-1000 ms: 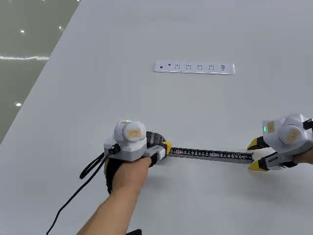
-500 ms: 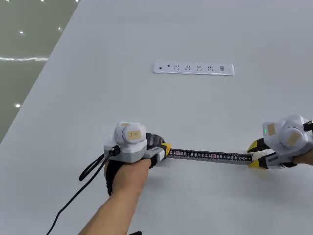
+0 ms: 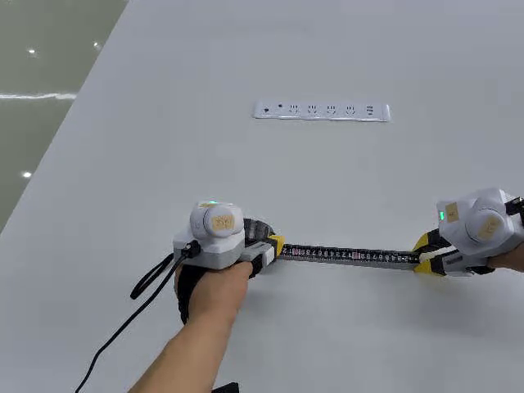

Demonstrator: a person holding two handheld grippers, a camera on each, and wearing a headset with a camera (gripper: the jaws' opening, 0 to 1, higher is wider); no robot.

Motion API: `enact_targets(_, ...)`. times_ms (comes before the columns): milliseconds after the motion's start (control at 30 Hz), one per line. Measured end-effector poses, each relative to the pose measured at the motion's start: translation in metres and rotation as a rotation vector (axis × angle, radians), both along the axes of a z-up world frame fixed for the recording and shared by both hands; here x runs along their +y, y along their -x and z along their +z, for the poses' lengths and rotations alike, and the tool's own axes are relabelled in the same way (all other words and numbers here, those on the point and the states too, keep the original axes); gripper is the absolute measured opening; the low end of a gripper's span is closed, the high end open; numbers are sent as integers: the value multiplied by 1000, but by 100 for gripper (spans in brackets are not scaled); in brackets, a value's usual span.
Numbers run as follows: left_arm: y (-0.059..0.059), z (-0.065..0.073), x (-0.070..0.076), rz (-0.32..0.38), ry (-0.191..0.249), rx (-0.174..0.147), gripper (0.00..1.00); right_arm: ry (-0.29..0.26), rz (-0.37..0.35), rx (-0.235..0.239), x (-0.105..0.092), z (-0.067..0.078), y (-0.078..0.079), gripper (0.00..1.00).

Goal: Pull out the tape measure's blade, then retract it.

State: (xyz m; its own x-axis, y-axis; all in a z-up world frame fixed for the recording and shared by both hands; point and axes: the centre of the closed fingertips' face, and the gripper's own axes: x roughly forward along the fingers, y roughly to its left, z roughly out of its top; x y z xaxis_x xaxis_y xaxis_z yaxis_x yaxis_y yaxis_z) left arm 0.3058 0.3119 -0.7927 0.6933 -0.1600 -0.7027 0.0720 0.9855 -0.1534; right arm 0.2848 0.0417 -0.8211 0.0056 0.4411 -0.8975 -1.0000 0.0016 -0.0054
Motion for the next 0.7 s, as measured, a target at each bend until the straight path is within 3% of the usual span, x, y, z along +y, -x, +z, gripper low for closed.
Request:
enact_targets(267, 0, 1, -5, -14, 1, -14, 62, 2, 9, 1, 0, 0, 0, 13)
enact_targets(700, 0, 1, -4, -19, -1, -28, 61, 12, 12, 4, 0, -1, 0, 12)
